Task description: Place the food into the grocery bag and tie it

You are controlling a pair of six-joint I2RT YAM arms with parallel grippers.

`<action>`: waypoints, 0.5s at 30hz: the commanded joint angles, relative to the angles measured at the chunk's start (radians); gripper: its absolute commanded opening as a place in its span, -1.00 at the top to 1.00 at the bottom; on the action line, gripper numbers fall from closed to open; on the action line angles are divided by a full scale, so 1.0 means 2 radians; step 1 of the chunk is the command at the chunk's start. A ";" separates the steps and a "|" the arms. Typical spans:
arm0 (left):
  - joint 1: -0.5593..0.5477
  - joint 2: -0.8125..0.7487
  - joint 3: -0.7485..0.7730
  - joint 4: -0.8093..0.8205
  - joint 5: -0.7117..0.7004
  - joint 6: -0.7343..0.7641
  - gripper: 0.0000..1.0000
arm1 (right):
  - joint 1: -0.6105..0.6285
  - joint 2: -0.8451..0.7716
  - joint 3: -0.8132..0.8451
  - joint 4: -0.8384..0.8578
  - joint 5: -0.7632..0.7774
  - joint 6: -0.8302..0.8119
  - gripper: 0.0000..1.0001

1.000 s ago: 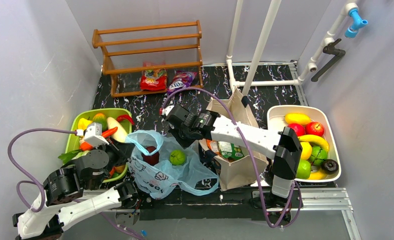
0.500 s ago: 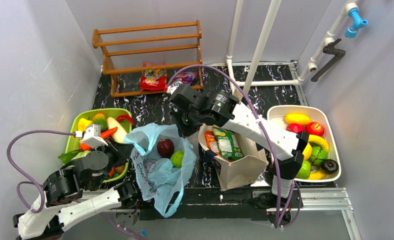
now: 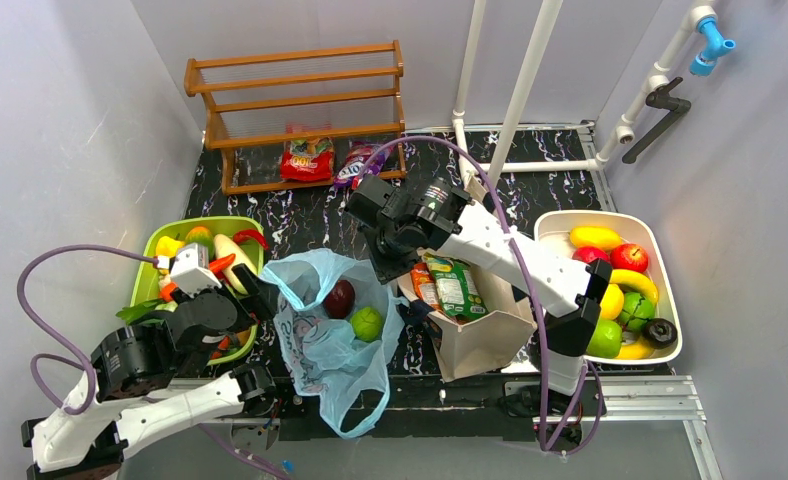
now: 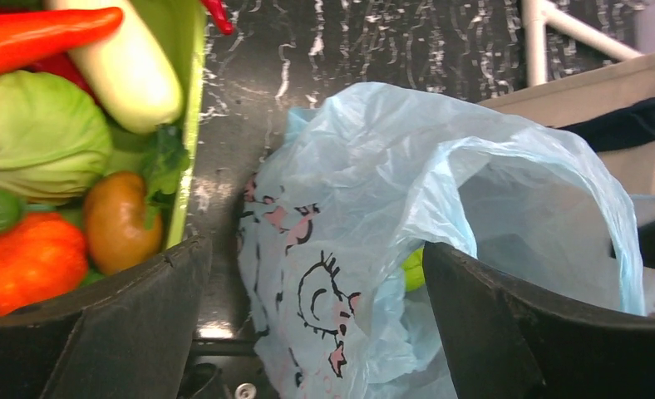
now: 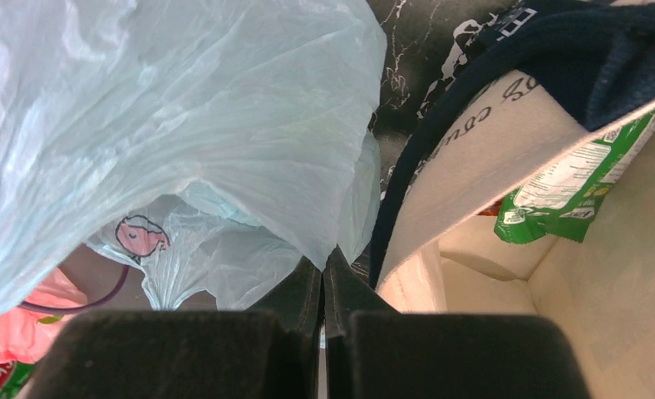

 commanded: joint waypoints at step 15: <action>0.001 0.126 0.055 -0.105 -0.050 0.034 -0.99 | -0.012 -0.039 -0.016 -0.022 0.034 0.048 0.97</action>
